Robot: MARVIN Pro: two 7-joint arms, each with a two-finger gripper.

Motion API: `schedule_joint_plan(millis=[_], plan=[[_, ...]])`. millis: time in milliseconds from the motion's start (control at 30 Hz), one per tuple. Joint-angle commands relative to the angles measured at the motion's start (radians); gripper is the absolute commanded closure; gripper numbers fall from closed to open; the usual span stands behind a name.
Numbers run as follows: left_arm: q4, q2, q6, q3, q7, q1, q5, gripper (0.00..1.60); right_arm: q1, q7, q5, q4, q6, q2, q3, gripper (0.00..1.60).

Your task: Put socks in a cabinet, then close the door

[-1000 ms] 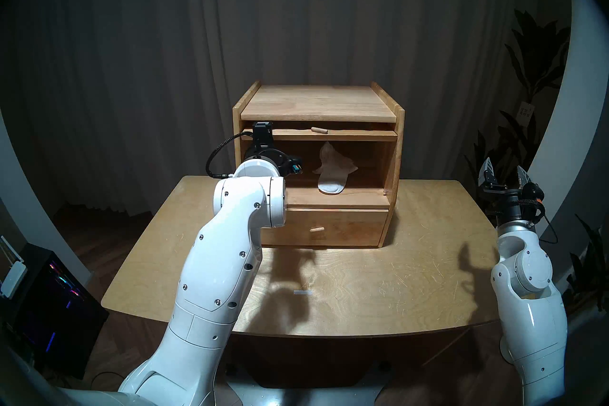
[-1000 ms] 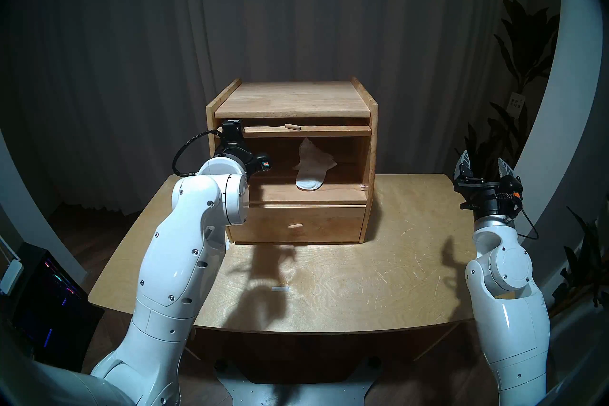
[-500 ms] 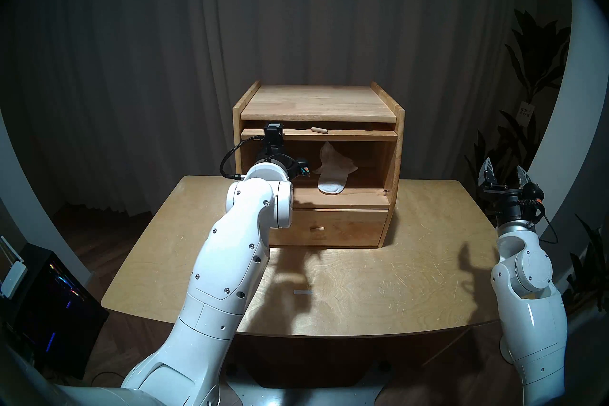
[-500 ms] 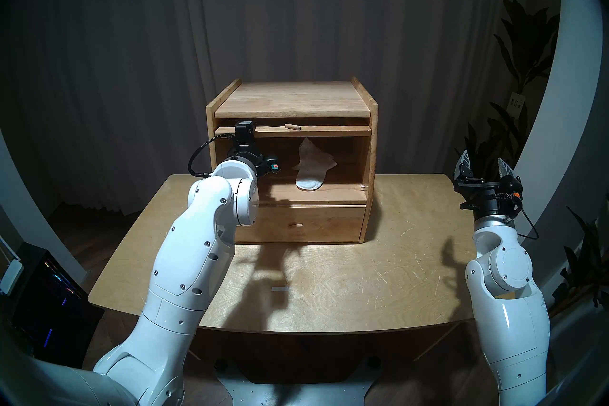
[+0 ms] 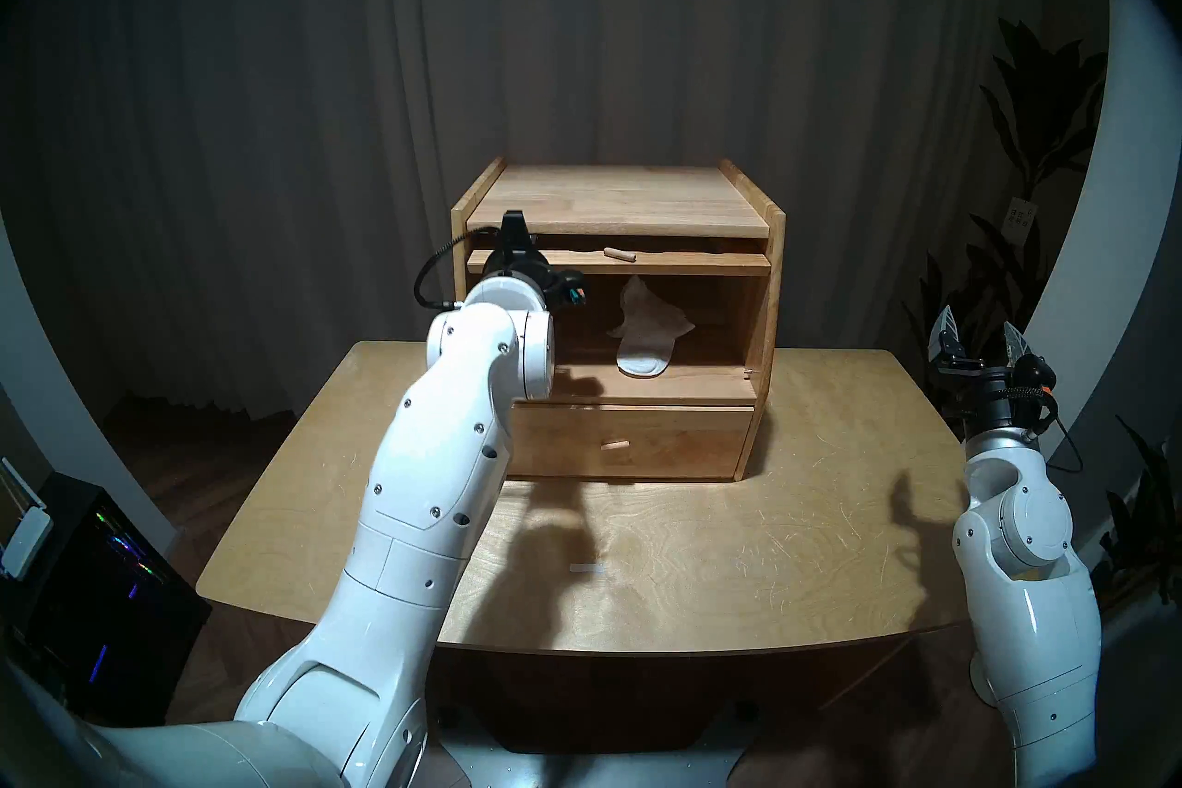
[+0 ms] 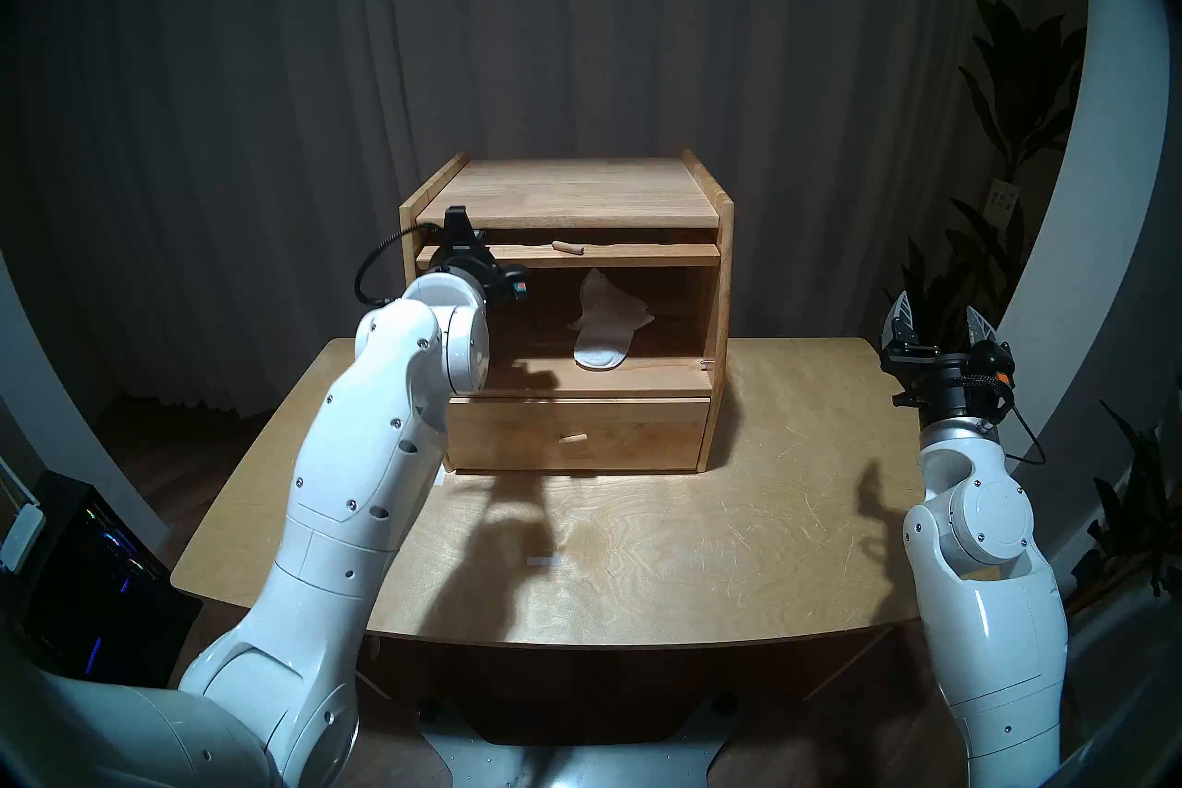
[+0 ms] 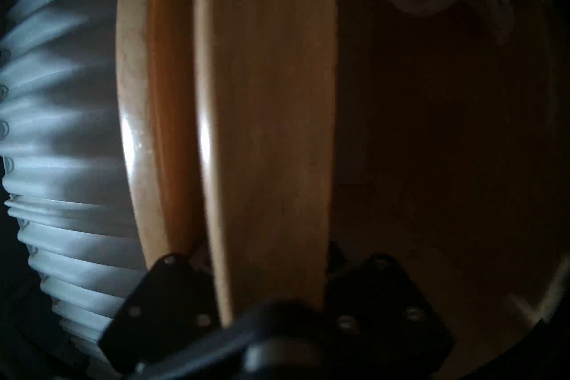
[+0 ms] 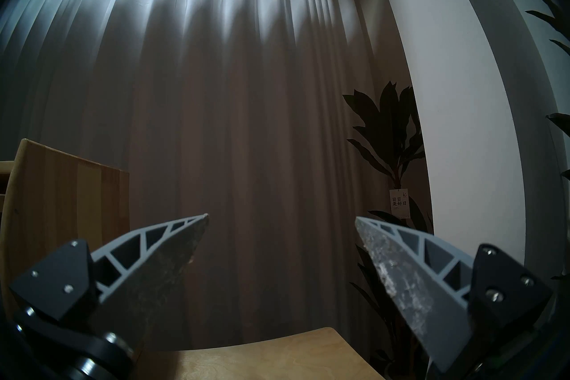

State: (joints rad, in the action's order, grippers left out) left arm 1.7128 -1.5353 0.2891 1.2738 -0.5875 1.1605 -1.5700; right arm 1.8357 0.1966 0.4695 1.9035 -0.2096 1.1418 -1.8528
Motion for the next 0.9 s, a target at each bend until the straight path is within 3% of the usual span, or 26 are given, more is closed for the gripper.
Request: schedule_joint_plan(millis=[0,233,567,633,667,700,867], plan=[[0.079,-0.021,-0.004,0.001,0.007,0.065,0.048,1.6,-0.002,0.001,0.002,0.022,-0.002,0.0,-0.004,0.0],[0.167,-0.01,-0.007,-0.02,-0.007,0.149,0.043,1.6,-0.002,0.001,0.002,0.021,-0.002,0.0,-0.004,0.0],[0.2,0.011,0.019,-0.006,0.004,0.198,0.012,1.6,-0.002,0.001,0.002,0.022,-0.002,0.0,-0.004,0.0],[0.198,0.021,0.058,-0.018,0.01,0.203,-0.054,1.6,-0.002,0.001,0.002,0.022,-0.002,0.0,-0.004,0.0],[0.198,0.014,0.07,-0.009,0.016,0.205,-0.05,1.6,-0.002,0.001,0.002,0.022,-0.002,0.0,-0.004,0.0],[0.182,0.022,0.097,-0.017,0.015,0.192,-0.104,1.6,-0.003,0.001,0.002,0.021,-0.002,0.0,-0.004,0.0],[0.161,-0.003,0.163,-0.006,0.021,0.18,-0.15,1.6,-0.002,0.001,0.002,0.021,-0.002,0.0,-0.004,0.0]])
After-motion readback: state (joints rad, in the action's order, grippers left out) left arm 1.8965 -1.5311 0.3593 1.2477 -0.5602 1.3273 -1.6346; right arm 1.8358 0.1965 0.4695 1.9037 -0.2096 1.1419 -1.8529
